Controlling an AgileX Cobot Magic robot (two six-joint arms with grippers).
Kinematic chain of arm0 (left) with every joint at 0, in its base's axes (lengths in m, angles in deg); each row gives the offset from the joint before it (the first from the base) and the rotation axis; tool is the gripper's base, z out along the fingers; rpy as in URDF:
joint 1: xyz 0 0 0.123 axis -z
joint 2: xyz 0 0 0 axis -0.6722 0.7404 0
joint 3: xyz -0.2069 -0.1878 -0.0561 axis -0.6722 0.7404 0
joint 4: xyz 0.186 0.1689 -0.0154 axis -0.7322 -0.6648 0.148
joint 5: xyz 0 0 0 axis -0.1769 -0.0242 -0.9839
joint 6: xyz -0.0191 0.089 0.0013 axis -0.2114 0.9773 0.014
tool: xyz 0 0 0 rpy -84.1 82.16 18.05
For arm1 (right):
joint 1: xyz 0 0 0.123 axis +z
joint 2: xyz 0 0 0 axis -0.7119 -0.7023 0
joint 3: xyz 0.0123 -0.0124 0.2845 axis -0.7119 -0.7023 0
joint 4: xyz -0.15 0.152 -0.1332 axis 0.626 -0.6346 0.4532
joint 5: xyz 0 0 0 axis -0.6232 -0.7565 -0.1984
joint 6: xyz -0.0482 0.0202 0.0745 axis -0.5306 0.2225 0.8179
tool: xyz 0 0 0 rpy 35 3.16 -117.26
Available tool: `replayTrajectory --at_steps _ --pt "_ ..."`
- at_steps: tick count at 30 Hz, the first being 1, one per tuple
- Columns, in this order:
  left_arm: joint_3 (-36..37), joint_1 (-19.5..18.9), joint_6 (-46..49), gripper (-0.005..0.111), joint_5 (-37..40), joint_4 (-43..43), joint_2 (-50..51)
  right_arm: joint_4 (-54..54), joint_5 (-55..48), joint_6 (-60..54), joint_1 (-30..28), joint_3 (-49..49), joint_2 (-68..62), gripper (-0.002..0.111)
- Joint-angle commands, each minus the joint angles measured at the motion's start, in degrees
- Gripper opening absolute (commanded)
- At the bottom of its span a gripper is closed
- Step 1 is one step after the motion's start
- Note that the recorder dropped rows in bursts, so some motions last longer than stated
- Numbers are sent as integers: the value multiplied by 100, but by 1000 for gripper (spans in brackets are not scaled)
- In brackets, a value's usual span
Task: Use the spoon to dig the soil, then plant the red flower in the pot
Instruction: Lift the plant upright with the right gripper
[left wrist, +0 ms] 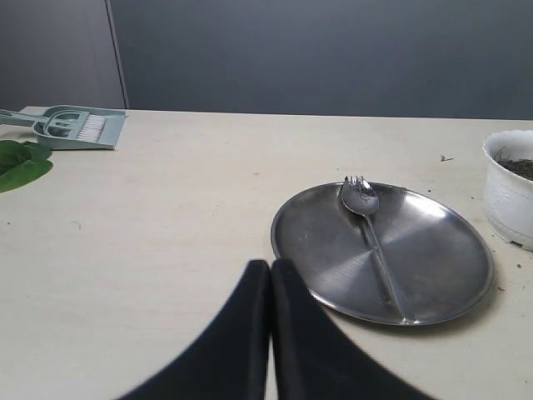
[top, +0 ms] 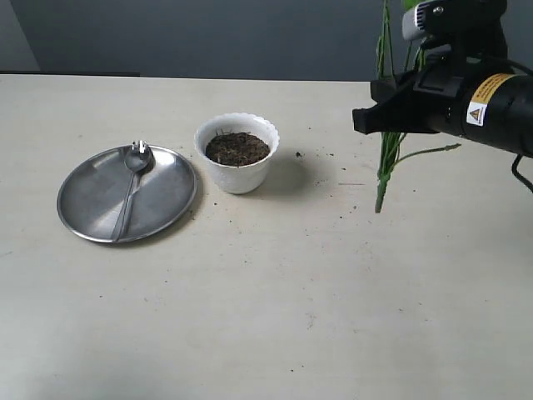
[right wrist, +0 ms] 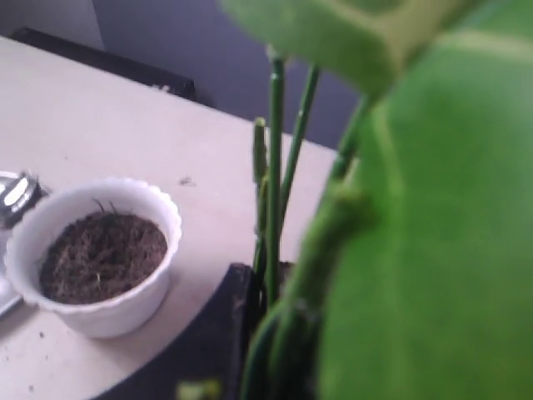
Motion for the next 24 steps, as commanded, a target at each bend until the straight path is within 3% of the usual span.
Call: replayTrajectory --at_steps 1,10,24 --pt "30 11 -4 0 -33 23 -34 69 1085 -302 -71 -34 -168 -1" --pt "30 11 -4 0 -33 23 -34 82 2490 -868 -71 74 -1046 -1" --pt "30 11 -4 0 -33 23 -34 386 2399 -1047 -71 1397 -1712 -1"
